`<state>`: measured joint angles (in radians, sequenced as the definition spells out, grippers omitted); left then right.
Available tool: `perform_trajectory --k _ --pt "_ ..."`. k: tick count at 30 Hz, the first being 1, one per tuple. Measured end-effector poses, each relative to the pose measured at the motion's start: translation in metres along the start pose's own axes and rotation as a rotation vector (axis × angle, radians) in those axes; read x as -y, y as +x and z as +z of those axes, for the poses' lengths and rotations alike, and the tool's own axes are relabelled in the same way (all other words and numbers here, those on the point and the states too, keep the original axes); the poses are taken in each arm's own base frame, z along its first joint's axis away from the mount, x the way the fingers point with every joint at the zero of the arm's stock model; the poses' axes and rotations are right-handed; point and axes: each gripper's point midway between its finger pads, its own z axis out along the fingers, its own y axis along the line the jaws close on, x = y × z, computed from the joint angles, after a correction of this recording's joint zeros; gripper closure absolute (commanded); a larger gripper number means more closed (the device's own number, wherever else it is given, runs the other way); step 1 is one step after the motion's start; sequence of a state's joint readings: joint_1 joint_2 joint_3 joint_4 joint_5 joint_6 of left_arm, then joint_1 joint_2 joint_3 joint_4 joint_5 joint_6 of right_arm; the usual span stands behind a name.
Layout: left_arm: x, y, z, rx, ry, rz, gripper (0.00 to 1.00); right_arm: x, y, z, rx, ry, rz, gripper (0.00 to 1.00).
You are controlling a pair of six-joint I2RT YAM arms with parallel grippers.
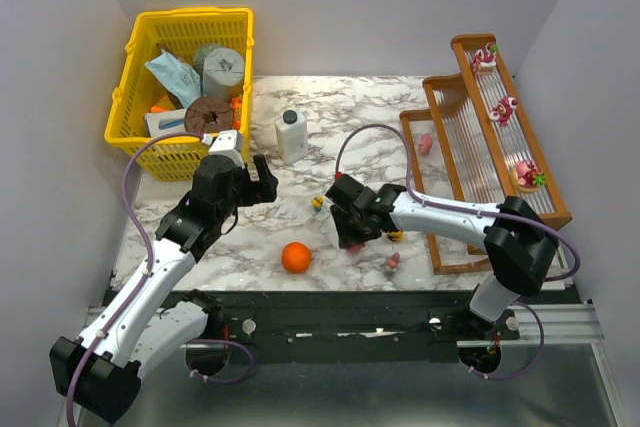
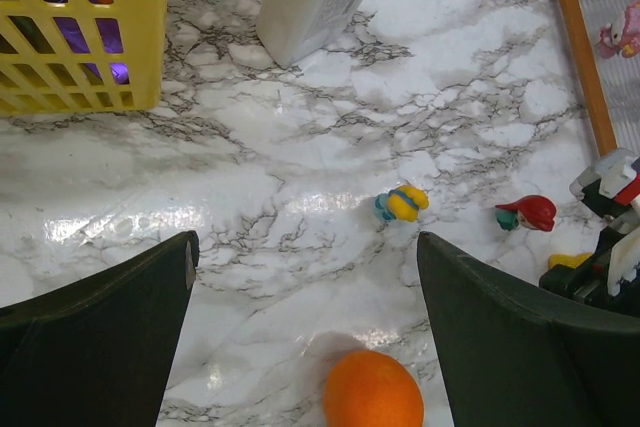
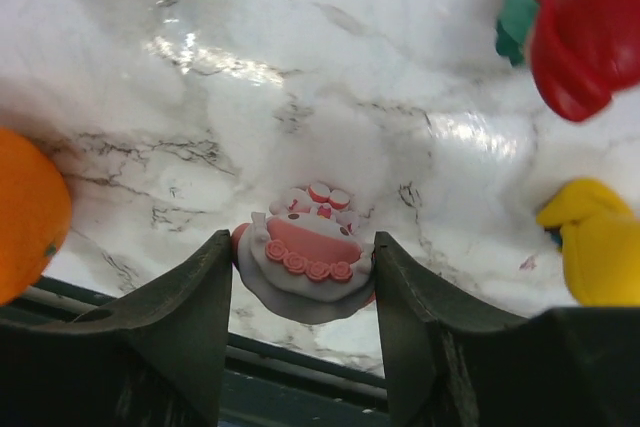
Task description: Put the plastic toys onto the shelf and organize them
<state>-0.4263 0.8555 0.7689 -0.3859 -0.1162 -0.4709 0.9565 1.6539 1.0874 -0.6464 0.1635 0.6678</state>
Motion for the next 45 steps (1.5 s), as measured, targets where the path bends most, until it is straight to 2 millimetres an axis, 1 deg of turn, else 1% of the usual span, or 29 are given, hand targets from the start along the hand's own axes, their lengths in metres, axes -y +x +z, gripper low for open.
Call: perform_trajectory --k 5,10,13,16,18,19,21,22,23,27,30,34,37,39,41,43,45 --pt "-0.001 0.002 0.000 -0.006 -0.003 0.004 0.01 -0.007 -0.006 0.001 0.023 -0.085 -0.268 0.62" --pt "-0.002 0.003 -0.001 -0.010 -0.009 0.006 0.01 -0.024 -0.001 0.000 0.017 -0.237 -0.486 0.57" --pt "-0.002 0.002 -0.001 -0.007 -0.009 0.010 0.01 -0.034 0.004 -0.003 0.008 -0.325 -0.602 0.49" --pt "-0.002 0.001 -0.002 -0.004 -0.009 0.012 0.01 -0.036 0.008 -0.003 0.000 -0.364 -0.681 0.38" --pt "-0.002 0.001 -0.003 -0.004 -0.009 0.014 0.01 -0.037 0.006 -0.002 -0.001 -0.370 -0.711 0.35" --pt "-0.003 0.001 -0.003 -0.004 -0.010 0.015 0.01 -0.038 0.005 -0.001 -0.002 -0.371 -0.721 0.30" --pt "-0.003 0.001 -0.003 -0.005 -0.011 0.015 0.01 -0.039 0.003 0.001 0.000 -0.370 -0.733 0.27" --pt "-0.003 0.001 -0.003 -0.004 -0.011 0.015 0.01 -0.039 0.003 0.001 0.000 -0.369 -0.736 0.22" --pt "-0.003 0.001 -0.003 -0.005 -0.011 0.016 0.01 -0.039 0.003 0.001 0.001 -0.368 -0.738 0.20" --pt "-0.003 0.001 -0.003 -0.004 -0.011 0.017 0.01 -0.042 -0.002 -0.001 0.014 -0.371 -0.739 0.14" --pt "-0.003 0.000 -0.004 -0.004 -0.011 0.020 0.01 -0.044 -0.006 -0.006 0.030 -0.376 -0.734 0.11" --pt "-0.005 -0.001 -0.004 0.000 -0.018 0.026 0.01 -0.047 -0.018 -0.022 0.079 -0.363 -0.672 0.08" --pt "-0.007 -0.005 -0.006 0.010 -0.033 0.027 0.01 -0.043 -0.039 -0.043 0.138 -0.277 -0.512 0.04" --pt "-0.007 -0.010 -0.009 0.023 -0.037 0.025 0.01 -0.035 -0.049 -0.056 0.160 -0.201 -0.352 0.04" --pt "-0.008 -0.016 -0.011 0.039 -0.041 0.021 0.01 -0.027 -0.049 -0.066 0.158 -0.149 -0.166 0.06" --pt "-0.008 -0.018 -0.013 0.048 -0.041 0.020 0.01 -0.022 -0.041 -0.069 0.131 -0.124 -0.002 0.10" --pt "-0.008 -0.018 -0.014 0.048 -0.042 0.020 0.01 -0.021 -0.028 -0.066 0.099 -0.117 0.147 0.09"
